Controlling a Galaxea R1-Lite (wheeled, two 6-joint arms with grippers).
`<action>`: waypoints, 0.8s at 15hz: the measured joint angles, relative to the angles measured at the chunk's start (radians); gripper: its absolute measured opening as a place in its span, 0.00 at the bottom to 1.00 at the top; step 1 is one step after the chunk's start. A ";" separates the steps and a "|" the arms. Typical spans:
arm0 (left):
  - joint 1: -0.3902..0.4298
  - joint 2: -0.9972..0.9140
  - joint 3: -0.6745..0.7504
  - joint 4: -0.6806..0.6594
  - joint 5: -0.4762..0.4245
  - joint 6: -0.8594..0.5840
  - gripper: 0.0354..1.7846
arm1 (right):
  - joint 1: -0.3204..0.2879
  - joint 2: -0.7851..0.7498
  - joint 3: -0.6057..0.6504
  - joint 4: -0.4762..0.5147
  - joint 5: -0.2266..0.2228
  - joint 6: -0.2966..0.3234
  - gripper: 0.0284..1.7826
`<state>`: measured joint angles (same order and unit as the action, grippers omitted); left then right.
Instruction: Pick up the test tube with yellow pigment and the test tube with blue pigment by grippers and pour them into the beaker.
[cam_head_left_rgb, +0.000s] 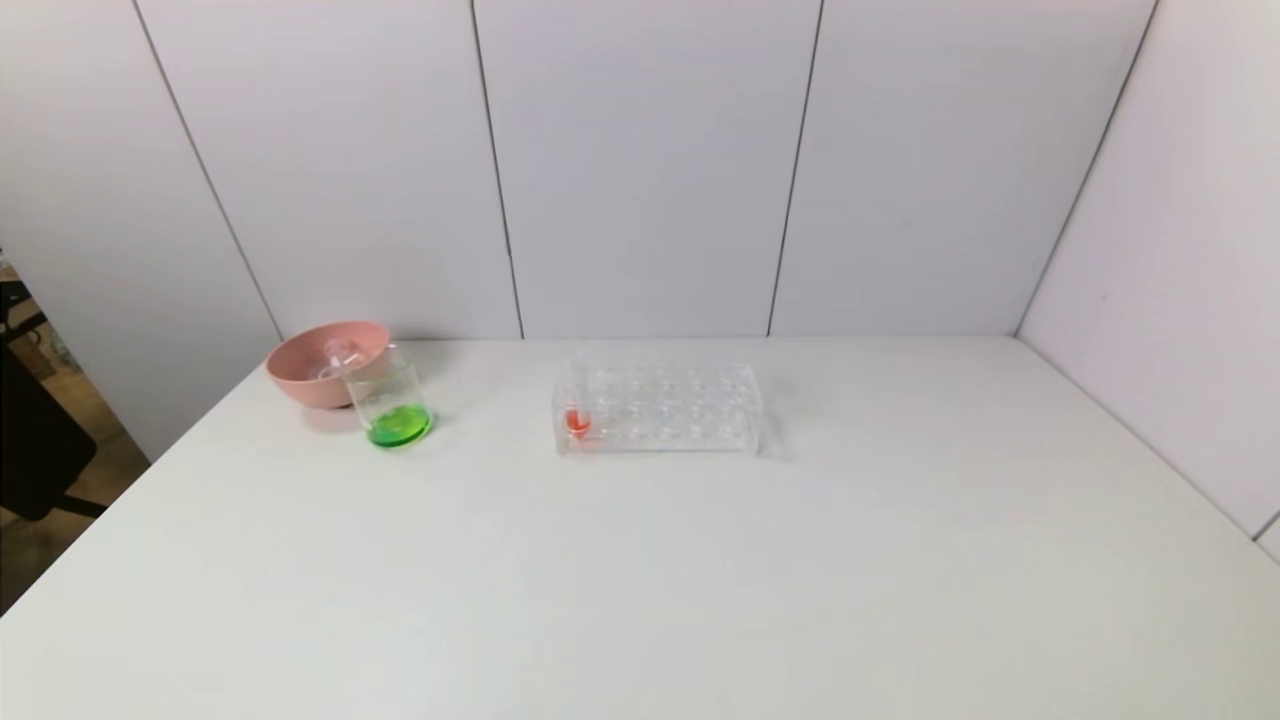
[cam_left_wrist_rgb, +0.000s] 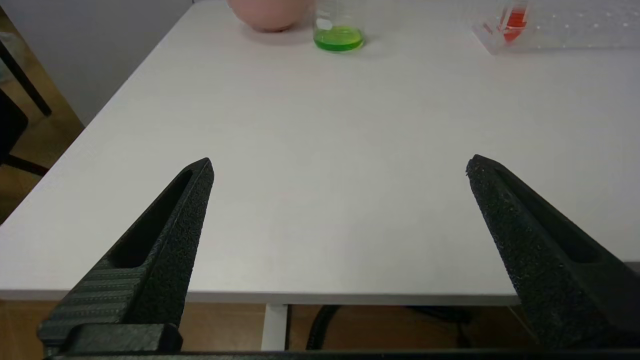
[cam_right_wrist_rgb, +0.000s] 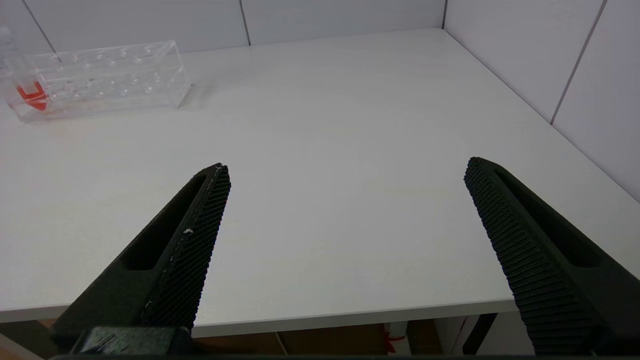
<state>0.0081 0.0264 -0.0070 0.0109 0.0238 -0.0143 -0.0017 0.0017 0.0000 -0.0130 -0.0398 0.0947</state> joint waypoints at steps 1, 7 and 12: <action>0.000 -0.009 0.000 0.000 0.001 0.000 0.99 | 0.000 0.000 0.000 0.000 0.000 0.000 0.96; -0.001 -0.027 0.007 -0.018 0.008 -0.077 0.99 | 0.000 0.000 0.000 0.000 0.000 0.000 0.96; -0.001 -0.027 0.007 -0.018 0.008 -0.077 0.99 | 0.000 0.000 0.000 0.000 0.000 -0.001 0.96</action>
<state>0.0070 -0.0009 -0.0004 -0.0070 0.0317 -0.0913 -0.0017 0.0017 0.0000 -0.0130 -0.0394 0.0938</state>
